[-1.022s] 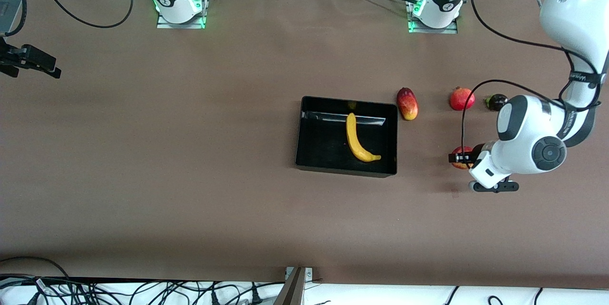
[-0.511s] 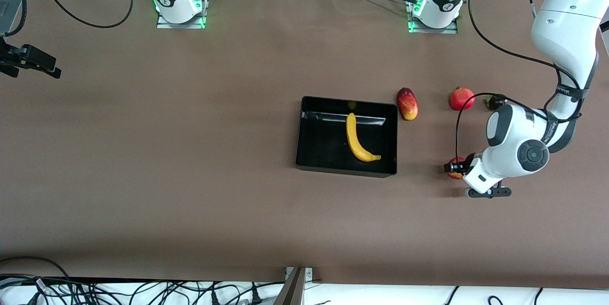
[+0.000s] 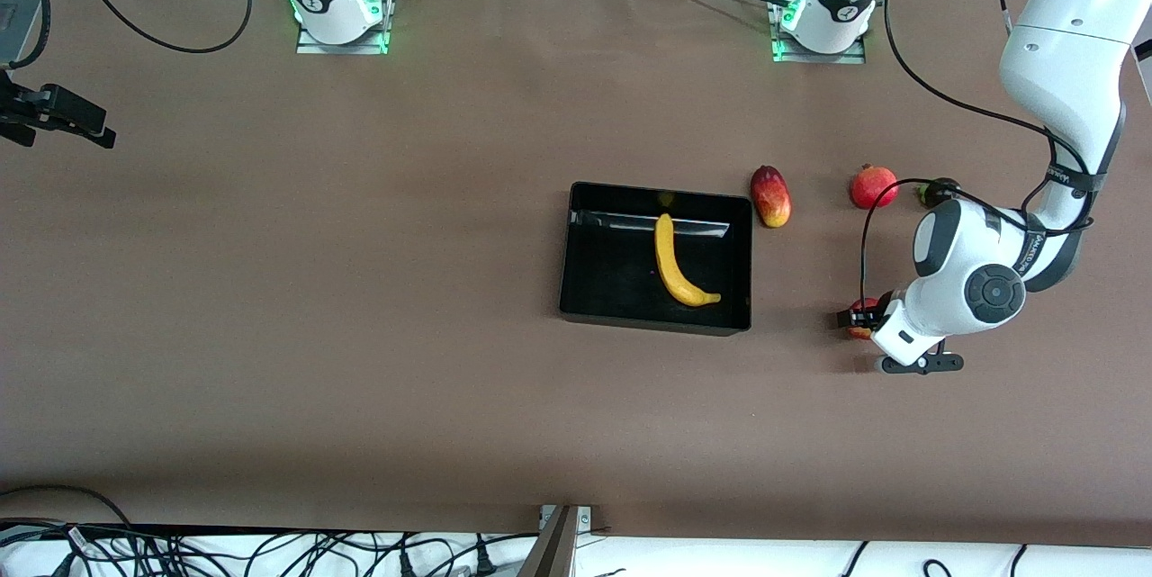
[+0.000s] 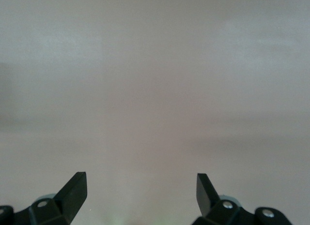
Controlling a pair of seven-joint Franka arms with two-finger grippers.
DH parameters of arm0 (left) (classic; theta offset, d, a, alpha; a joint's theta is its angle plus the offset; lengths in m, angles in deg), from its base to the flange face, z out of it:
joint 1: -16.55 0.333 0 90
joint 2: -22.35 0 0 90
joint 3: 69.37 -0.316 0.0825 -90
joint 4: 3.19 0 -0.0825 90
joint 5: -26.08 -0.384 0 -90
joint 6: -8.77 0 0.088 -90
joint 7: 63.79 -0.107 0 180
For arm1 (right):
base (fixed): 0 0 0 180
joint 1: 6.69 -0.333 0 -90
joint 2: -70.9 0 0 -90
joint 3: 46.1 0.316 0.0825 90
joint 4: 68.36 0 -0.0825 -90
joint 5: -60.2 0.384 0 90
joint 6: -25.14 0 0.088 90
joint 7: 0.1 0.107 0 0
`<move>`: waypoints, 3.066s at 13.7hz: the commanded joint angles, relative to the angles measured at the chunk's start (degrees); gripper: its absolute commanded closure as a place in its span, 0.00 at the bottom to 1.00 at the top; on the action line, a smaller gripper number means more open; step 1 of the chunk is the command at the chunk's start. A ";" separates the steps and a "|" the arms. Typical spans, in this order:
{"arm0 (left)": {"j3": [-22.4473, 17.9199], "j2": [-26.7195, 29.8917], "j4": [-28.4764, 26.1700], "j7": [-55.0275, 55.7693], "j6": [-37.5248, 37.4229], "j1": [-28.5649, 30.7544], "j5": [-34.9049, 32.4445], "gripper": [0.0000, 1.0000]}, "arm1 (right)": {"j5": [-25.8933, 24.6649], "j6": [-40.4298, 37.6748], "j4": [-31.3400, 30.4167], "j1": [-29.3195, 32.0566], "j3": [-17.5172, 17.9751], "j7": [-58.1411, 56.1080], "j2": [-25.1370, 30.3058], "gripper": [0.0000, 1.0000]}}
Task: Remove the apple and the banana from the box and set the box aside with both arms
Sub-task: 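Carry the apple beside the pomegranate and lower it, opening the left gripper, then move the left gripper back into the box over the banana, then grasp the yellow banana with the left gripper and lift it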
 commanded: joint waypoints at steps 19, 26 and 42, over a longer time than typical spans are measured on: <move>1.68 1.23 1.76 36.88 -1.57 -28.75 4.61 0.00 | 0.63 -0.60 0.84 -0.13 0.16 0.25 -0.22 0.00; 1.68 -0.80 -0.17 37.93 1.00 -28.57 3.19 0.52 | 0.63 -0.69 0.84 -0.13 0.16 0.25 -0.22 0.00; 3.26 11.66 13.27 25.06 -32.01 -22.18 14.70 1.00 | 0.63 -1.13 0.84 -0.13 0.16 0.25 -0.22 0.00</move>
